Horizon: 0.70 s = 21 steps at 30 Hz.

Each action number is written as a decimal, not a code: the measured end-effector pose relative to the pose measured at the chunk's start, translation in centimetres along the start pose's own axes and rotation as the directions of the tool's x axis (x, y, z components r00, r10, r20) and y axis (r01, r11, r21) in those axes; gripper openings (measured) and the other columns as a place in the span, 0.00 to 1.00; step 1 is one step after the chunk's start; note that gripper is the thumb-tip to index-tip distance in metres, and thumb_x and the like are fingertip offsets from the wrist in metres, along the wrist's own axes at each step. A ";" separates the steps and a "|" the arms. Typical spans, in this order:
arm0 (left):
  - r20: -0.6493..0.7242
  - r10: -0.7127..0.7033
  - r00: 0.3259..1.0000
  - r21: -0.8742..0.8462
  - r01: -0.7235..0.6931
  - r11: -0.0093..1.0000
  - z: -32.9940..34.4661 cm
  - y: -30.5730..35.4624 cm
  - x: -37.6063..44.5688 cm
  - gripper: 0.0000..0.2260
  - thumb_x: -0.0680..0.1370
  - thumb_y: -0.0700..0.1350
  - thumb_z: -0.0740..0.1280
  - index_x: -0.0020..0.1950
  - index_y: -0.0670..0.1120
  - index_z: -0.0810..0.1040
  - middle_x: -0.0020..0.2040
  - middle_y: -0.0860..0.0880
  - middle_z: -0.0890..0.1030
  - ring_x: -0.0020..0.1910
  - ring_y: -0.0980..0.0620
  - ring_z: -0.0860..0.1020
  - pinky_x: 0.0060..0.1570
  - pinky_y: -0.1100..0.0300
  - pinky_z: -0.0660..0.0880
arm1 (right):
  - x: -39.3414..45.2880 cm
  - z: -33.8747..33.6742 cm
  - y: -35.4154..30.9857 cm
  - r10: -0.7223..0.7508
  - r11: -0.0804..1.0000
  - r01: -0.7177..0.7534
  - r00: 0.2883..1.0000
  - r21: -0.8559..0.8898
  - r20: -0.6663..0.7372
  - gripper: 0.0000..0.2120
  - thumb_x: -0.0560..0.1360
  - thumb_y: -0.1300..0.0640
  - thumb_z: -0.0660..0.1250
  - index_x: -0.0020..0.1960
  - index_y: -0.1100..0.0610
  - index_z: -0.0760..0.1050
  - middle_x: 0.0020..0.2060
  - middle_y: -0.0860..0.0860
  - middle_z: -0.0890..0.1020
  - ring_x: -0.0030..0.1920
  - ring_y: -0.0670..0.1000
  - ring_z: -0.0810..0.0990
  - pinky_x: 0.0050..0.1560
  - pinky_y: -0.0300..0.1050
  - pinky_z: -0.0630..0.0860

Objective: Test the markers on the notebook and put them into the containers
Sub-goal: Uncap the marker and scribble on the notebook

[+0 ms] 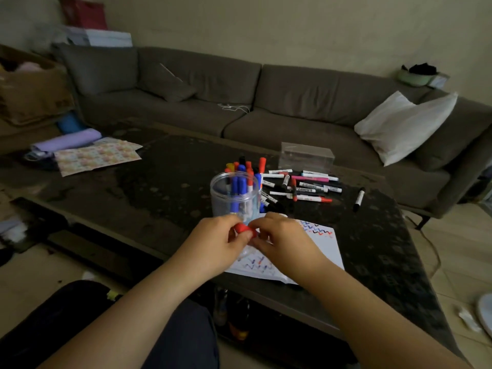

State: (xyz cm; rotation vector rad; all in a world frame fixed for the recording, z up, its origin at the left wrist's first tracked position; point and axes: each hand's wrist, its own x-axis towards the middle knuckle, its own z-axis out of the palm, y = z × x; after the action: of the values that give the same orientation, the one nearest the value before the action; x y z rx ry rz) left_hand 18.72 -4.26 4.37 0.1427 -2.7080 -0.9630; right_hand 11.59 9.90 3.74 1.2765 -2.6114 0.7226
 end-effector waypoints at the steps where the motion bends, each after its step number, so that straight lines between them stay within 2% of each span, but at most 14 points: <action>1: -0.040 0.005 0.999 0.001 -0.005 1.000 -0.5 -0.5 0.1 0.04 0.77 0.50 0.65 0.45 0.51 0.75 0.38 0.56 0.76 0.36 0.61 0.74 0.32 0.72 0.66 | 0.5 -0.2 0.0 0.005 1.000 -0.005 0.999 0.006 -0.035 0.10 0.75 0.55 0.68 0.54 0.58 0.80 0.39 0.48 0.74 0.39 0.46 0.71 0.40 0.36 0.64; 2: -0.088 0.012 0.996 0.010 -0.011 1.000 -1.0 -0.8 0.2 0.03 0.76 0.50 0.66 0.48 0.52 0.74 0.41 0.57 0.74 0.37 0.61 0.74 0.33 0.72 0.66 | 0.9 -0.7 0.0 0.030 1.000 -0.029 0.996 0.009 -0.082 0.09 0.75 0.55 0.68 0.52 0.59 0.79 0.38 0.47 0.74 0.38 0.46 0.70 0.39 0.36 0.65; 5: -0.190 0.006 0.982 0.078 0.009 0.997 -2.2 -2.0 0.8 0.11 0.77 0.50 0.65 0.59 0.51 0.73 0.51 0.56 0.72 0.46 0.60 0.73 0.41 0.68 0.67 | 2.2 -2.9 -0.2 0.159 0.985 -0.136 0.953 0.106 -0.256 0.07 0.77 0.54 0.65 0.47 0.58 0.76 0.36 0.50 0.77 0.36 0.48 0.75 0.38 0.41 0.74; 7: -0.217 0.002 0.976 0.111 0.023 0.994 -2.7 -2.4 1.4 0.14 0.78 0.49 0.64 0.62 0.50 0.72 0.57 0.54 0.72 0.54 0.58 0.72 0.47 0.66 0.68 | 3.0 -4.6 -1.0 0.224 0.965 -0.143 0.889 0.221 -0.401 0.06 0.77 0.53 0.64 0.46 0.56 0.75 0.35 0.48 0.77 0.35 0.45 0.75 0.35 0.36 0.72; 9: -0.225 0.018 0.974 0.130 0.011 0.991 -2.8 -2.6 2.0 0.15 0.78 0.48 0.63 0.64 0.49 0.71 0.61 0.53 0.71 0.59 0.56 0.71 0.53 0.65 0.68 | 4.0 -5.8 -1.7 0.270 0.938 -0.127 0.851 0.323 -0.451 0.04 0.78 0.53 0.64 0.46 0.52 0.73 0.35 0.45 0.76 0.35 0.42 0.74 0.33 0.29 0.68; 11: -0.212 0.047 0.976 0.167 -0.012 0.986 -2.5 -2.5 2.5 0.17 0.78 0.48 0.63 0.66 0.49 0.70 0.65 0.53 0.70 0.63 0.55 0.69 0.57 0.66 0.65 | 5.3 -5.6 -1.9 0.295 0.927 -0.162 0.873 0.340 -0.388 0.02 0.78 0.53 0.63 0.49 0.50 0.72 0.37 0.42 0.75 0.36 0.40 0.73 0.33 0.27 0.66; 13: -0.180 0.040 0.983 0.184 -0.006 0.983 -2.2 -2.4 2.8 0.20 0.78 0.48 0.63 0.70 0.50 0.66 0.69 0.53 0.68 0.66 0.56 0.66 0.58 0.67 0.62 | 6.6 -4.3 -1.5 0.310 0.923 -0.222 0.913 0.313 -0.267 0.05 0.79 0.53 0.63 0.52 0.52 0.73 0.41 0.44 0.75 0.40 0.40 0.74 0.38 0.29 0.67; 16: -0.171 0.025 0.985 0.185 0.007 0.983 -1.6 -2.3 2.9 0.23 0.78 0.49 0.62 0.72 0.51 0.62 0.71 0.54 0.65 0.69 0.56 0.64 0.61 0.66 0.62 | 8.0 -2.1 -0.5 0.317 0.937 -0.305 0.947 0.170 -0.049 0.11 0.80 0.52 0.61 0.57 0.57 0.73 0.49 0.50 0.73 0.48 0.48 0.74 0.50 0.39 0.70; 18: -0.206 0.051 0.977 0.196 -0.010 0.981 -1.2 -2.4 2.7 0.22 0.78 0.49 0.62 0.71 0.50 0.63 0.70 0.54 0.65 0.68 0.57 0.64 0.60 0.68 0.61 | 8.4 -1.2 -0.1 0.324 0.944 -0.327 0.944 0.038 0.065 0.14 0.81 0.51 0.58 0.59 0.59 0.73 0.54 0.52 0.70 0.51 0.48 0.71 0.54 0.42 0.67; 21: -0.282 0.134 0.950 0.190 -0.082 0.978 -0.7 -2.6 2.1 0.15 0.78 0.46 0.63 0.65 0.48 0.70 0.62 0.54 0.70 0.60 0.58 0.71 0.53 0.71 0.64 | 8.5 -0.7 0.2 0.363 0.928 -0.371 0.920 0.029 0.145 0.17 0.81 0.47 0.56 0.62 0.57 0.73 0.59 0.54 0.68 0.52 0.49 0.70 0.55 0.42 0.66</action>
State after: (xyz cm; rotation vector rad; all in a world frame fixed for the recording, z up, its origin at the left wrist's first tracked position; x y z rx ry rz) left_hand 16.86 -7.06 3.70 0.1548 -2.4912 -0.6145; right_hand 5.98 4.36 7.10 0.8796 -3.0072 0.7904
